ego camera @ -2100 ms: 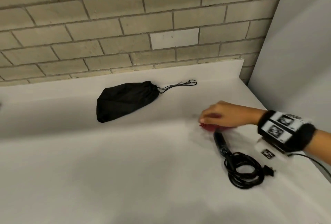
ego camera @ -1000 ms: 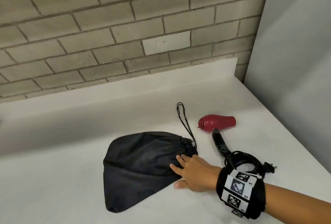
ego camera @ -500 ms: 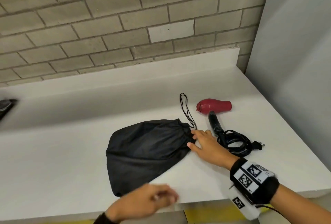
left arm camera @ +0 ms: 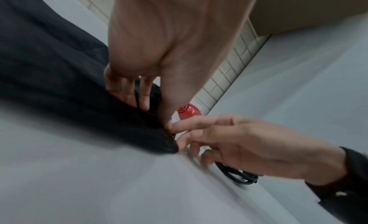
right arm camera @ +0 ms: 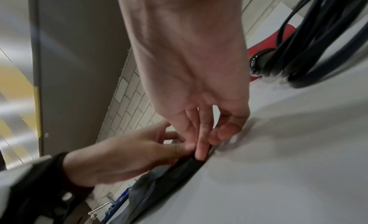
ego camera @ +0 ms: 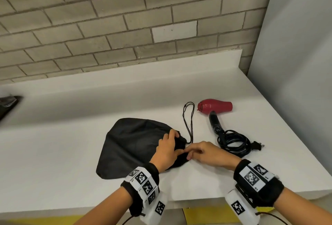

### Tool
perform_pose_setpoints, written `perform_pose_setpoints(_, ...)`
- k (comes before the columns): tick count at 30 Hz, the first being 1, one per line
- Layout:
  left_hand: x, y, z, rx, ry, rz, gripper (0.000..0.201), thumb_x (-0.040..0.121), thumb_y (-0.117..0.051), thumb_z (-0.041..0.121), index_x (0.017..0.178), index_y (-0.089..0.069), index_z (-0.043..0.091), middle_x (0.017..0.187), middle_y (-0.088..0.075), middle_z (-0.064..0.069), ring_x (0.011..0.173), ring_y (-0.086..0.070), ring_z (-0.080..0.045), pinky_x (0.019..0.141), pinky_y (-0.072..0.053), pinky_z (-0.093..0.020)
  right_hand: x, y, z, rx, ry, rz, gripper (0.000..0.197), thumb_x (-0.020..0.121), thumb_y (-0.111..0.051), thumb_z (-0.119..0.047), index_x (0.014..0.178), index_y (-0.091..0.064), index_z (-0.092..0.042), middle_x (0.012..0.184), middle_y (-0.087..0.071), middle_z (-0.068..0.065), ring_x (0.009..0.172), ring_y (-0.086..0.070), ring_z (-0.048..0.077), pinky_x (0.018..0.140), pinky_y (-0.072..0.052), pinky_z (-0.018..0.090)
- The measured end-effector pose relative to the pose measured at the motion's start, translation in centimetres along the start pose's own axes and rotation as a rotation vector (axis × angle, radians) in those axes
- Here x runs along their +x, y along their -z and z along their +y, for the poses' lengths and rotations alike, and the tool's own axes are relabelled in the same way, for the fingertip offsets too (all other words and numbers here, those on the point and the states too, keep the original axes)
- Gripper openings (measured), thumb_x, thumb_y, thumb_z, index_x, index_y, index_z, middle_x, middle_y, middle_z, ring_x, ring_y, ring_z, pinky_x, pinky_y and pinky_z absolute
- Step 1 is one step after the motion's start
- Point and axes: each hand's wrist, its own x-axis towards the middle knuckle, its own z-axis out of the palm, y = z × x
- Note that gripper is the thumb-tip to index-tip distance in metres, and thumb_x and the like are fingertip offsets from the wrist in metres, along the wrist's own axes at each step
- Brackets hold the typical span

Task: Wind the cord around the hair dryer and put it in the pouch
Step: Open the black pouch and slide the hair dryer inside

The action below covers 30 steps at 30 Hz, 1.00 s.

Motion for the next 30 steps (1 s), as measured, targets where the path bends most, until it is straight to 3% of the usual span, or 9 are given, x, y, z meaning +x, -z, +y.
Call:
perform_pose_setpoints(4, -0.5, 0.2, -0.6, -0.121, -0.129, 0.022, 0.049, 0.072, -0.052, -0.008, 0.104, -0.03, 0.022, 0.091, -0.05, -0.006, 0.081, -0.049, -0.026, 0.069, -0.043, -0.029, 1.1, 1.1, -0.8, -0.033, 0.097, 0.308, 0.03, 0.082, -0.069, -0.036, 0.101, -0.051, -0.021, 0.109, -0.052, -0.004, 0.1, -0.05, 0.008, 0.08, -0.041, 0.016)
perform_pose_setpoints(7, -1.1, 0.8, 0.1, -0.216, -0.215, 0.0, 0.043, 0.071, -0.049, -0.011, 0.099, -0.031, 0.015, 0.078, -0.047, -0.002, 0.067, -0.042, -0.015, 0.06, -0.039, -0.021, 2.4, 1.2, -2.0, -0.065, 0.183, 0.165, 0.053, 0.073, -0.075, -0.043, 0.101, -0.037, -0.02, 0.111, -0.039, -0.004, 0.098, -0.04, 0.004, 0.075, -0.036, 0.015)
perform_pose_setpoints(11, -1.6, 1.5, -0.2, -0.225, -0.28, 0.023, 0.034, 0.075, -0.05, -0.01, 0.095, -0.035, 0.012, 0.095, -0.051, -0.007, 0.083, -0.049, -0.022, 0.074, -0.046, -0.031, 3.6, 0.7, -1.5, -0.099, 0.266, 0.18, 0.036, 0.081, -0.07, -0.02, 0.091, -0.036, -0.015, 0.097, -0.049, 0.003, 0.079, -0.044, 0.009, 0.07, -0.037, 0.021)
perform_pose_setpoints(15, -2.0, 2.9, -0.9, -0.175, -0.274, 0.044, 0.033, 0.079, -0.048, -0.006, 0.089, -0.032, 0.021, 0.095, -0.054, -0.008, 0.083, -0.048, -0.025, 0.074, -0.043, -0.035, 3.4, 1.6, -1.3, -0.155, 0.373, 0.178, 0.028, 0.085, -0.062, -0.006, 0.079, -0.042, -0.025, 0.095, -0.049, -0.002, 0.083, -0.047, 0.007, 0.076, -0.037, 0.016)
perform_pose_setpoints(19, -1.7, 4.0, -2.1, 0.032, -0.319, 0.181, 0.036, 0.067, -0.04, -0.011, 0.084, -0.048, 0.02, 0.081, -0.054, -0.003, 0.08, -0.047, -0.021, 0.068, -0.044, -0.039, 3.1, 2.8, 0.0, -0.362, 0.469, 0.198, 0.044, 0.084, -0.051, 0.013, 0.101, -0.07, -0.023, 0.119, -0.036, -0.002, 0.101, -0.044, 0.006, 0.092, -0.035, 0.013)
perform_pose_setpoints(21, -1.0, 4.5, -3.5, 0.107, -0.252, 0.302, 0.052, 0.062, -0.039, -0.019, 0.09, -0.064, 0.016, 0.08, -0.053, -0.002, 0.081, -0.046, -0.017, 0.069, -0.045, -0.037, 3.1, 3.4, 1.3, -0.488, 0.442, 0.193, 0.066, 0.077, -0.05, 0.019, 0.116, -0.066, -0.032, 0.125, -0.028, -0.004, 0.115, -0.039, 0.011, 0.101, -0.033, 0.017)
perform_pose_setpoints(23, -0.6, 5.1, -3.8, 0.133, -0.213, 0.387, 0.055, 0.067, -0.04, -0.024, 0.097, -0.069, 0.012, 0.083, -0.052, -0.002, 0.083, -0.044, -0.015, 0.071, -0.045, -0.028, 2.8, 3.8, 1.7, -0.465, 0.397, 0.203, 0.069, 0.079, -0.049, 0.018, 0.121, -0.06, -0.035, 0.122, -0.025, -0.007, 0.107, -0.044, 0.011, 0.096, -0.037, 0.017)
perform_pose_setpoints(27, -1.1, 3.8, -0.5, -0.126, -0.248, 0.308, 0.014, 0.087, -0.054, 0.01, 0.099, -0.051, 0.017, 0.086, -0.053, 0.0, 0.08, -0.047, -0.013, 0.072, -0.04, -0.019, 2.0, 4.3, 0.3, -0.221, 0.372, 0.272, 0.044, 0.092, -0.045, 0.005, 0.112, -0.057, -0.032, 0.114, -0.034, -0.007, 0.104, -0.043, -0.001, 0.094, -0.035, 0.015)
perform_pose_setpoints(30, -0.6, 1.7, 1.3, -0.14, -0.181, 0.17, 0.031, 0.086, -0.063, 0.034, 0.104, -0.041, 0.022, 0.093, -0.047, 0.005, 0.086, -0.045, -0.014, 0.075, -0.044, -0.027, 1.7, 4.2, -0.5, -0.116, 0.363, 0.275, 0.037, 0.095, -0.045, -0.002, 0.102, -0.055, -0.036, 0.111, -0.039, -0.008, 0.114, -0.042, 0.004, 0.1, -0.032, 0.02)
